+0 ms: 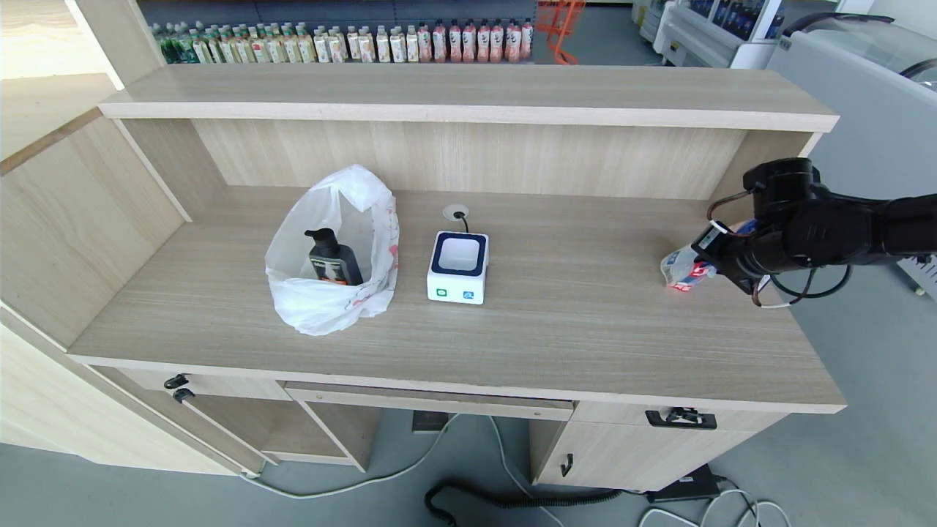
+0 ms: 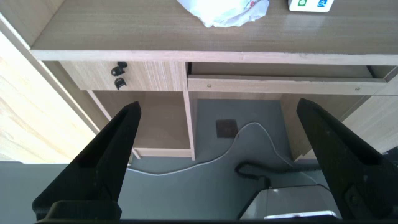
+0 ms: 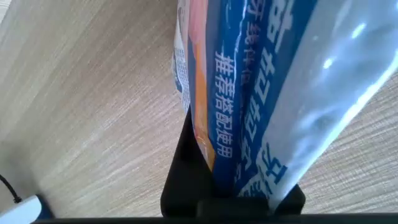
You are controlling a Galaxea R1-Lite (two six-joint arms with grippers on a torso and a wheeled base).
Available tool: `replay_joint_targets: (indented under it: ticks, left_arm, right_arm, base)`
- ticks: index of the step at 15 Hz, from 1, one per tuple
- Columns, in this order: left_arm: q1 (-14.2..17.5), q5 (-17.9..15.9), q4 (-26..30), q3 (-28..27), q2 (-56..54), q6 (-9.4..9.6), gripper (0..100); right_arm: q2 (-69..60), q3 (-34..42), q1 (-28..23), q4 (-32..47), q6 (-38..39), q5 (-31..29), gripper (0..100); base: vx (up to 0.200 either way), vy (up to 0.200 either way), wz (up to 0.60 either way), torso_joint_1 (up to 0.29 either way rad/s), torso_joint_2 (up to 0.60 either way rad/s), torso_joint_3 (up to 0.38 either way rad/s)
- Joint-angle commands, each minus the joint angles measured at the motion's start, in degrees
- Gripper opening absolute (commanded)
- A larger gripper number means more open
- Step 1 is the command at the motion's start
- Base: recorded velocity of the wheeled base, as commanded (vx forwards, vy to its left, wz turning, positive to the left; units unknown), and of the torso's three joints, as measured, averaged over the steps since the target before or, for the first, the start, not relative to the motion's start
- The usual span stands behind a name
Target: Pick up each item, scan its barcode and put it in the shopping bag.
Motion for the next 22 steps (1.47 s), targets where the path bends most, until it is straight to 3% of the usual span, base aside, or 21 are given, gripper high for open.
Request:
replay_joint_targets:
  ticks: [1,3,5,8,11,13,17,22]
  left_arm:
    - [0.0,0.0,0.0,0.0,0.0,0.02,100]
    - [0.0,0.0,0.0,0.0,0.1,0.02,100]
    - [0.0,0.0,0.0,0.1,0.0,0.02,100]
    - [0.0,0.0,0.0,0.0,0.1,0.02,100]
    - [0.0,0.0,0.0,0.0,0.1,0.02,100]
    - [0.0,0.0,0.0,0.1,0.0,0.02,100]
    - [0.0,0.0,0.0,0.0,0.1,0.02,100]
    - [0.0,0.0,0.0,0.0,0.0,0.02,100]
  right_arm:
    - [-0.6,0.3,0.0,-0.1,-2.1,-0.9,0]
    - [-4.7,2.7,-0.2,-0.4,-7.4,-0.2,0]
    - [-10.0,8.9,-0.2,-4.2,-14.4,5.5,0]
    - [-20.0,25.6,-1.9,-16.9,-33.7,29.2,0]
    - [-26.4,36.0,-3.8,-19.3,-46.5,58.5,0]
    - [-29.3,40.0,-1.8,-19.1,-48.8,67.9,0]
    - [-33.3,43.6,6.0,-17.5,-48.7,70.5,0]
    - [-34.1,47.2,9.6,-16.9,-48.5,70.6,0]
  base:
    - [0.000,0.000,0.00,0.000,0.00,0.000]
    - [0.000,0.000,0.00,0.000,0.00,0.000]
    - [0.000,0.000,0.00,0.000,0.00,0.000]
    - [0.000,0.000,0.00,0.000,0.00,0.000]
    - [0.000,0.000,0.00,0.000,0.00,0.000]
    - [0.000,0.000,0.00,0.000,0.00,0.000]
    - [0.000,0.000,0.00,0.000,0.00,0.000]
    - [0.000,0.000,0.00,0.000,0.00,0.000]
